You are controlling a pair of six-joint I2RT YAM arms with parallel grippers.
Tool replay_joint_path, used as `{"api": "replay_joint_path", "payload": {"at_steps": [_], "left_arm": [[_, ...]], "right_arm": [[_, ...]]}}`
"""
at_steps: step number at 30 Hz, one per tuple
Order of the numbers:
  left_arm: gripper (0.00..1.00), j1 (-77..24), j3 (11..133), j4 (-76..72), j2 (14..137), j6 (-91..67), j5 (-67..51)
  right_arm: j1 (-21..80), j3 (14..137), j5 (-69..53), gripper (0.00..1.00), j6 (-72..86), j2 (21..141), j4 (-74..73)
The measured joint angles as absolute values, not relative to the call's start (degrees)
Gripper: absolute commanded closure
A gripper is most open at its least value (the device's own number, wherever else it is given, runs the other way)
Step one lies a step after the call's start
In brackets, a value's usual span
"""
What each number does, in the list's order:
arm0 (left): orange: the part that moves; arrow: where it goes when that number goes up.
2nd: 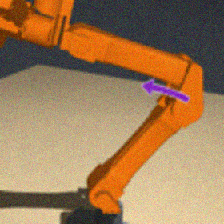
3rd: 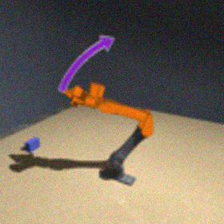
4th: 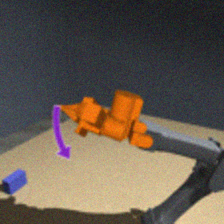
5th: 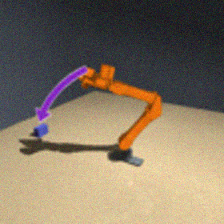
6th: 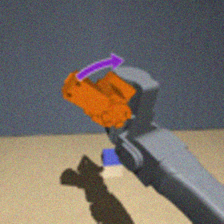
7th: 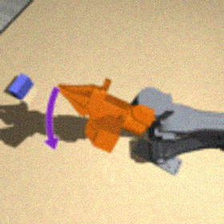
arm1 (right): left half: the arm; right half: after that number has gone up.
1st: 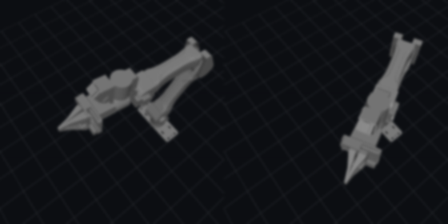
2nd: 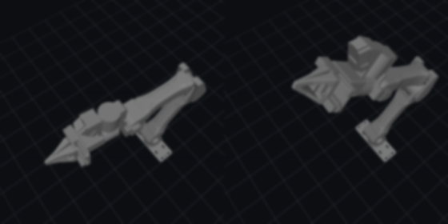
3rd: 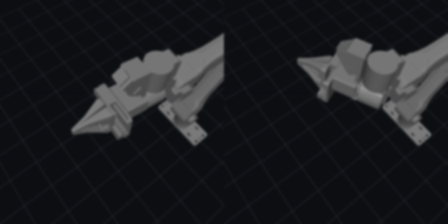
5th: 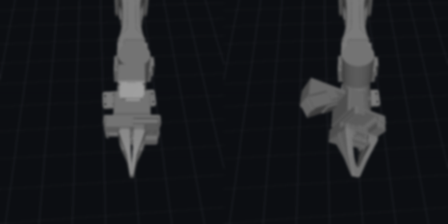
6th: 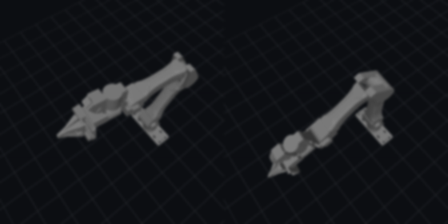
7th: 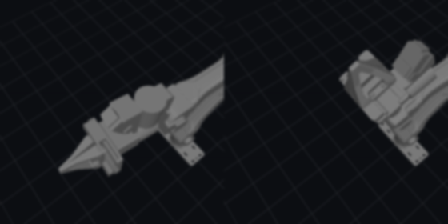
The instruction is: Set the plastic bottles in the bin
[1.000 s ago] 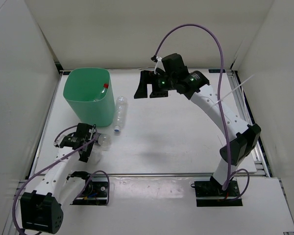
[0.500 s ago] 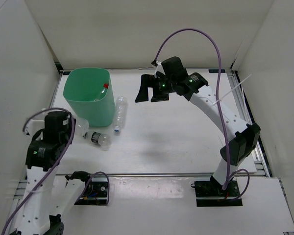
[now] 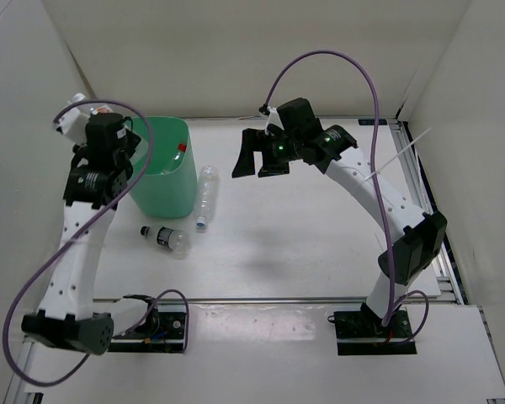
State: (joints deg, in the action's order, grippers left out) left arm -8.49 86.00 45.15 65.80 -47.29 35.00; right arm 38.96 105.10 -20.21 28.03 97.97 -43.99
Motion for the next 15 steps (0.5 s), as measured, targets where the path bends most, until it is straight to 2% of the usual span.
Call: {"api": "replay_joint_path", "payload": {"at_steps": [1,3,10,15], "left_arm": [[0.40,-8.7,85.9,44.7,67.7,-46.0,35.0],[0.00,-9.3,85.8,44.4,70.5,-43.6,35.2],[0.00,-12.8,87.1,44.0,70.0,-39.6,36.6],[0.00,-13.5,88.2,42.4,62.0,-36.5,37.8]], "right_arm": [[38.9,105.1,-20.3,0.00,28.0,98.0,-44.0],[38.5,104.4,-20.8,0.00,28.1,98.0,-43.3],[34.8,98.6,-24.0,0.00,31.3,99.6,-39.4],[32.7,100.4,-28.3,0.00,36.0,109.3,-33.5]]}}
